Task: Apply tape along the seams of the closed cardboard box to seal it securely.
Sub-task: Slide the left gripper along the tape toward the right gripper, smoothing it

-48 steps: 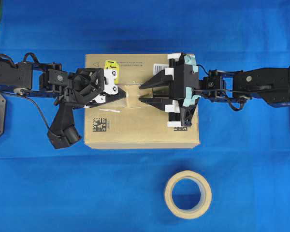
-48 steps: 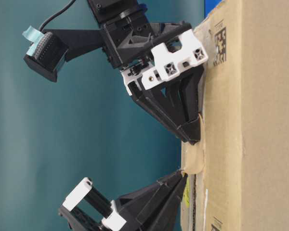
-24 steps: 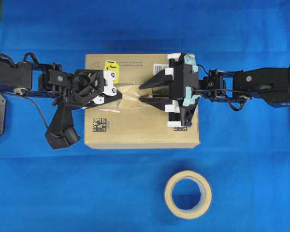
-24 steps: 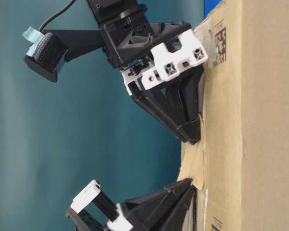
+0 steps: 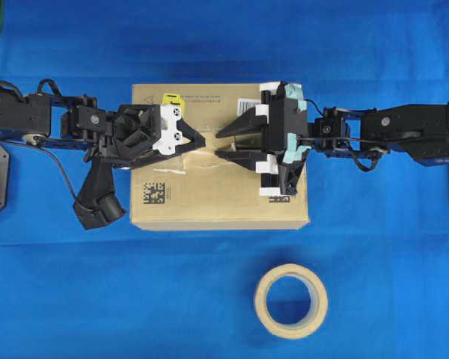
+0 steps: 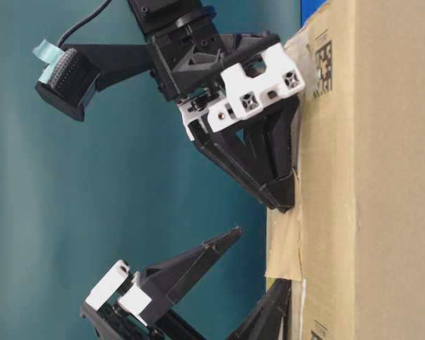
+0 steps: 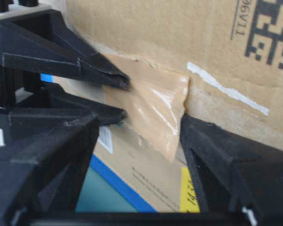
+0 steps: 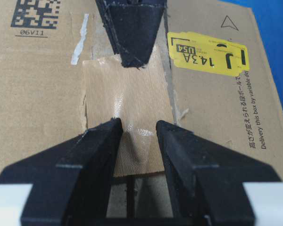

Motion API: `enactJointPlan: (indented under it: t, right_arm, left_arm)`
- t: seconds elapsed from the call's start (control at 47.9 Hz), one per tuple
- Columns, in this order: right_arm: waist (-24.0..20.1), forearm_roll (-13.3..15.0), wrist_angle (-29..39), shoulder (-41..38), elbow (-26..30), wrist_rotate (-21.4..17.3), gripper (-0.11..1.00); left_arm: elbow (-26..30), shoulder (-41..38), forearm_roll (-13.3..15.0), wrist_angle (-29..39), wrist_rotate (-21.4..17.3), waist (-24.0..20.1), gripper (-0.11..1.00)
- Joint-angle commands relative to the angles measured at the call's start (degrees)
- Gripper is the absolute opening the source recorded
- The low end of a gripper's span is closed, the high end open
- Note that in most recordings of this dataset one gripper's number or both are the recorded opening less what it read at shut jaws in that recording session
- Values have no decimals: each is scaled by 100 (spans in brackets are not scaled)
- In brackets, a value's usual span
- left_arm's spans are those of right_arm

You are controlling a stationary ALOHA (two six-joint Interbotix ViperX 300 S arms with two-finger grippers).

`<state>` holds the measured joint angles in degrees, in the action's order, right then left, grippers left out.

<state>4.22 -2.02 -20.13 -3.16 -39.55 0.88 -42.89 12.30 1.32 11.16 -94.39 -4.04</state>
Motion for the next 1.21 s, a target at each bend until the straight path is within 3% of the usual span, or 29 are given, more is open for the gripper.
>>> enactJointPlan:
  t: [0.0,1.189]
  right_arm:
    - [9,-18,-35,97,9,9,45]
    - [9,-18,-62,167,-79,9,45]
  left_arm:
    - [132,158,0,281,0,-44,67]
    - [-97,738,9,650,53,-237,67]
